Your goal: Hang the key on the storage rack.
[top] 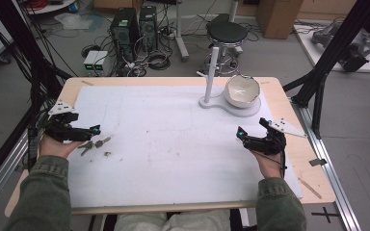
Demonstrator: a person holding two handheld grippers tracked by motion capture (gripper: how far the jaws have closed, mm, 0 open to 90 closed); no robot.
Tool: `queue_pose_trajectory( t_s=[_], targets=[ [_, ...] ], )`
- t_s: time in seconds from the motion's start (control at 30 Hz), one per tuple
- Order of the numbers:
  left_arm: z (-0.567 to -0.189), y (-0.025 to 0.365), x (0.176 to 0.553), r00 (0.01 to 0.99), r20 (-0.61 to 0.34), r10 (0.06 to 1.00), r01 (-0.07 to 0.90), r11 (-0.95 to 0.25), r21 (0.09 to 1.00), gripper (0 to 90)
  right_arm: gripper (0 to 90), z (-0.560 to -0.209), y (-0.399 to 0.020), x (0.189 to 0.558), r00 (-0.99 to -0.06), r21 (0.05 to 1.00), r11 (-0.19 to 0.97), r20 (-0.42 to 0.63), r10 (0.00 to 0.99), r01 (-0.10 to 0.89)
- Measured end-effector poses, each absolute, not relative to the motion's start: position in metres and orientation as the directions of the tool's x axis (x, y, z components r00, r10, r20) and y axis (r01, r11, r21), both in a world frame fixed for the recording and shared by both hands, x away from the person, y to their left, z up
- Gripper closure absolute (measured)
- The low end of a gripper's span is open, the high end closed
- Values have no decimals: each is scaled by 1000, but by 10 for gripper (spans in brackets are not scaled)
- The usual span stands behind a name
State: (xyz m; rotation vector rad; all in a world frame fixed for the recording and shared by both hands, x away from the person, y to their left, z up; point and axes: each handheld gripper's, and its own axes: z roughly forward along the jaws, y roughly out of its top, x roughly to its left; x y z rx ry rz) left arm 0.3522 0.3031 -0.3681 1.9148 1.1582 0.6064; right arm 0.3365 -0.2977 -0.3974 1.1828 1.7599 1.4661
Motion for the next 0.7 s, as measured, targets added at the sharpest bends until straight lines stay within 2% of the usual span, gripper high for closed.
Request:
queue_pose_trajectory(
  t_s=[0.23, 0.7],
  targets=[
    [-371, 295, 361, 497, -3, 867, 536, -305, 787, 49, 3, -397, -298, 337, -456, 962, 13, 118, 882, 274],
    [-369, 292, 381, 496, 22, 868, 592, -357, 722, 49, 4, -398, -298, 336, -454, 961, 12, 120, 883, 276]
  ],
)
